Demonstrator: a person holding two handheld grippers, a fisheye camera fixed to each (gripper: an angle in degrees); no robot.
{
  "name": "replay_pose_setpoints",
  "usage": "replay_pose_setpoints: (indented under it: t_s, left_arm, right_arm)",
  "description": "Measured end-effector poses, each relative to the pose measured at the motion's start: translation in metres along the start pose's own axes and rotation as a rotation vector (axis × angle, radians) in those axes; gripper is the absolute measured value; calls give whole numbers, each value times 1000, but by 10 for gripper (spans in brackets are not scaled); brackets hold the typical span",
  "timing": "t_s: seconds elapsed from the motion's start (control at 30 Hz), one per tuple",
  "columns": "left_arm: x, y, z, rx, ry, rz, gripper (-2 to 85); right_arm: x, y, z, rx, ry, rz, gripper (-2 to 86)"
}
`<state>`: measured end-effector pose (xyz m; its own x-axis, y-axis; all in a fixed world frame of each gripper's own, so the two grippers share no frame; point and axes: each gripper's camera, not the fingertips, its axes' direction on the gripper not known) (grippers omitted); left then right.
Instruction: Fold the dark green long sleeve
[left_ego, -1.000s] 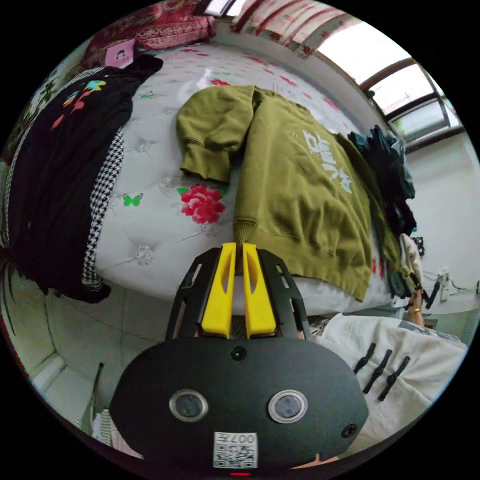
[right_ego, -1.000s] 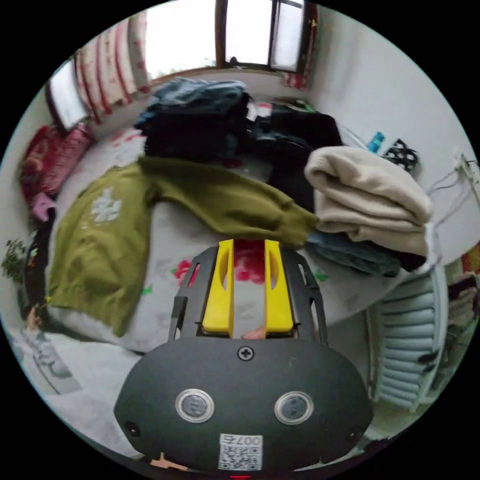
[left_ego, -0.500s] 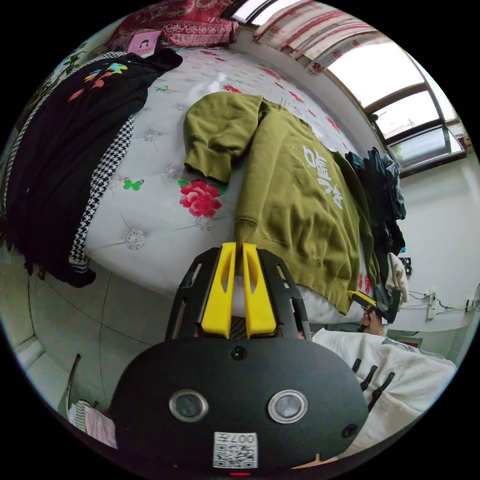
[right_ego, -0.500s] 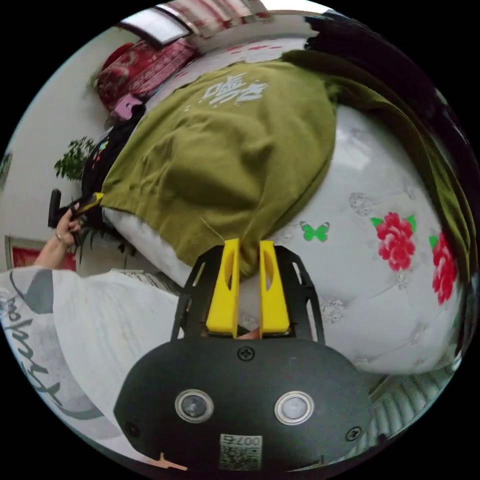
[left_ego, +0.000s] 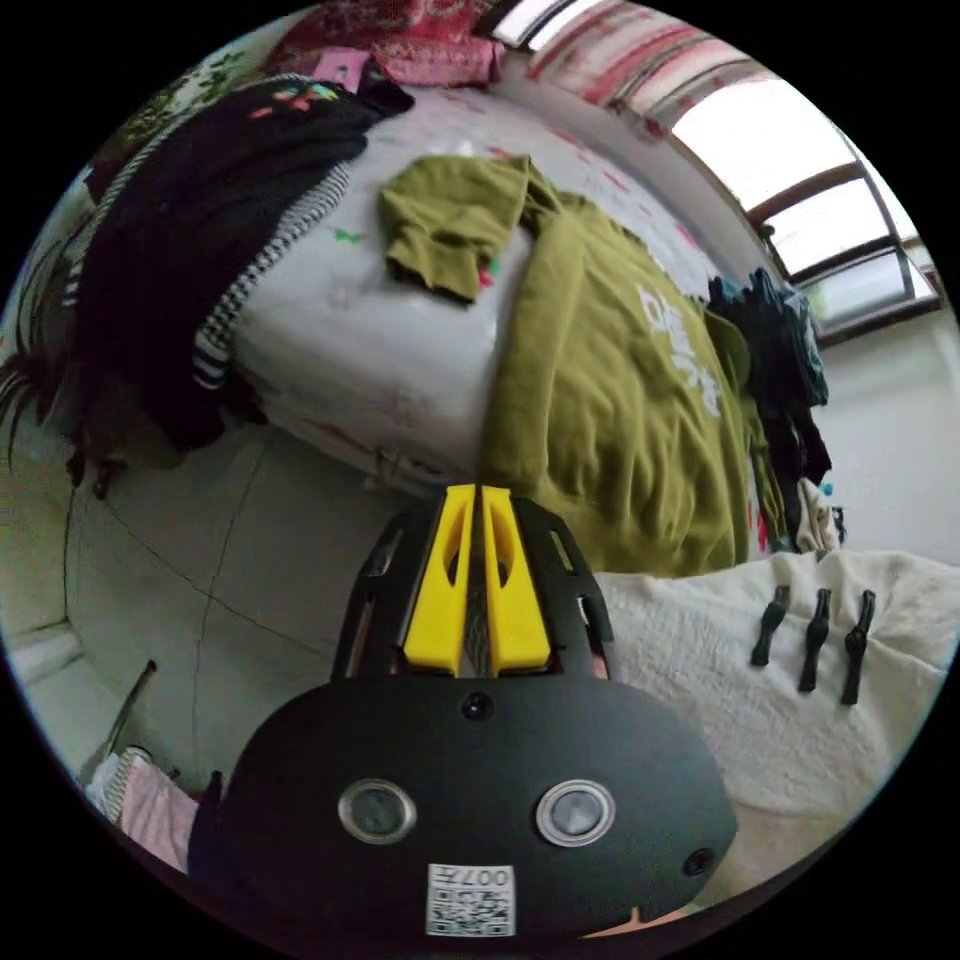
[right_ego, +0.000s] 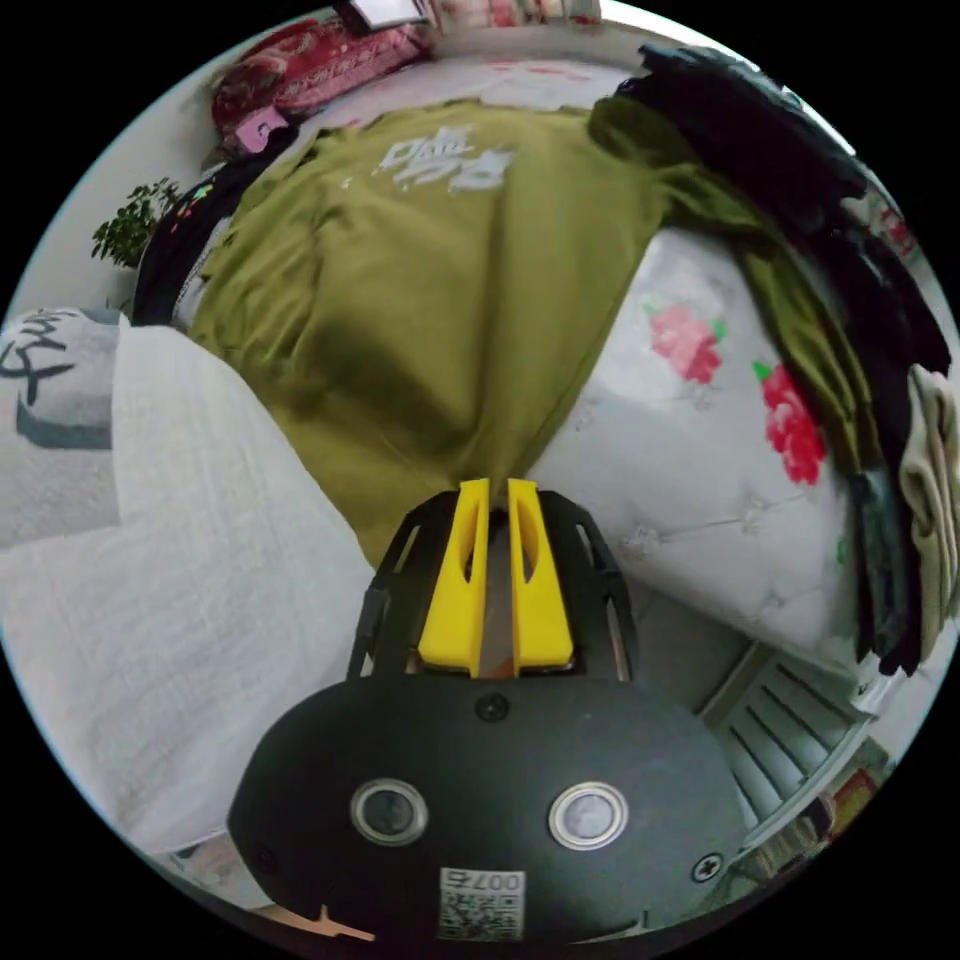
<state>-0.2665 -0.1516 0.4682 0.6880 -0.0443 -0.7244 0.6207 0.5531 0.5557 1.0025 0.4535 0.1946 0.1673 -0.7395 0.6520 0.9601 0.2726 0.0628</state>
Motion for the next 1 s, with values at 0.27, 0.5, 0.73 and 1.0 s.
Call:
replay_pose_setpoints:
  t_s: [0.27,0.5,0.73,1.0]
  left_arm:
    - [41,-104,-19,171,-168,242,85]
    - [54,-181,68,-144,-325,341,98]
    - [42,-206,39,-106,-34,338,43]
    - [145,-266,-136,345,702,624,43]
  right_arm:
    - [-43,-83,-13,79,109,-196,33]
    - [-101,-128,37,-245,342,-341,29]
    - [-65,-118,6,-154,271,-212,31]
    - [39,-100,-56,3,-134,236,36]
